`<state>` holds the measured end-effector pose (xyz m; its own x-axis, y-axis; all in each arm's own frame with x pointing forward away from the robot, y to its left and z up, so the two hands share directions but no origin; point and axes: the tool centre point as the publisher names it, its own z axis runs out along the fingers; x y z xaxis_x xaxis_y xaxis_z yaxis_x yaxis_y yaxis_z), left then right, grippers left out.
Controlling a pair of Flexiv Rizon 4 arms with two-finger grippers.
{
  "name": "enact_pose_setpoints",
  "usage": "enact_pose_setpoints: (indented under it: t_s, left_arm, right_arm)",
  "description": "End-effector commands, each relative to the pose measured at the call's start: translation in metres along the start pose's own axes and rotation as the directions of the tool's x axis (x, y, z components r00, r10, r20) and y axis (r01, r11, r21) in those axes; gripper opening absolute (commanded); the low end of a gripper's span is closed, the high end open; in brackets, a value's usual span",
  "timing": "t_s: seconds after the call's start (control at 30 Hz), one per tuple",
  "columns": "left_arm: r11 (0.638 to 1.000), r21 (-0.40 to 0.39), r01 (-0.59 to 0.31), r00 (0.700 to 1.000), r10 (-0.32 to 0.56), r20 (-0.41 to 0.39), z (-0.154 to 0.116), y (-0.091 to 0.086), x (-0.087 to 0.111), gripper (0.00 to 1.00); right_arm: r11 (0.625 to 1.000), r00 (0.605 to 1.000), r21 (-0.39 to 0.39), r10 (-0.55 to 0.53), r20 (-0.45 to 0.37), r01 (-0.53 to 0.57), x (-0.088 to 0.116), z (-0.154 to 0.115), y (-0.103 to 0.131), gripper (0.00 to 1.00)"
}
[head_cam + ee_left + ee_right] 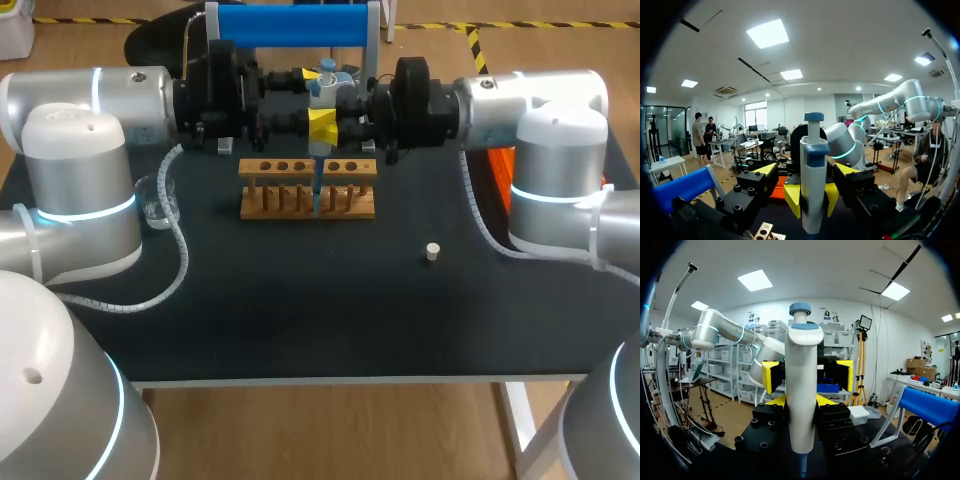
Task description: Invert the test tube, pick up the pipette, mount the tip to pipette, aspirate from beaker and dispense into the tube, eject the tip, return the pipette, and cap with the stopper.
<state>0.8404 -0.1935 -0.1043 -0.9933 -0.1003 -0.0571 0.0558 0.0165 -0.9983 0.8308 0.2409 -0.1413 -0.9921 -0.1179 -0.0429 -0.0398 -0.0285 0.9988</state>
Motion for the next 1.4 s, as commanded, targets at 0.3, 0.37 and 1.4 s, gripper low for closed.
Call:
enact_pose_setpoints:
  t_s: [0.3, 0.37, 1.4]
  left_arm:
    - [1.0, 0.001, -0.001, 1.0, 0.001, -0.001, 0.001, 0.001, -0.001, 1.0]
    - [1.0, 0.001, -0.001, 1.0, 0.001, -0.001, 0.001, 0.001, -0.001, 1.0]
    - [1.0, 0.001, -0.001, 1.0, 0.001, -0.001, 0.001, 0.001, -0.001, 1.0]
  right_arm:
    - [0.999, 0.994, 0.018, -0.024, -0.102, 0.026, 0.005, -0.03, 0.005, 0.0]
    - [0.999, 0.993, 0.019, -0.03, -0.11, 0.032, 0.005, -0.037, 0.006, 0.0]
    - [0.999, 0.999, 0.005, -0.037, -0.038, 0.038, -0.013, -0.12, 0.002, 0.0]
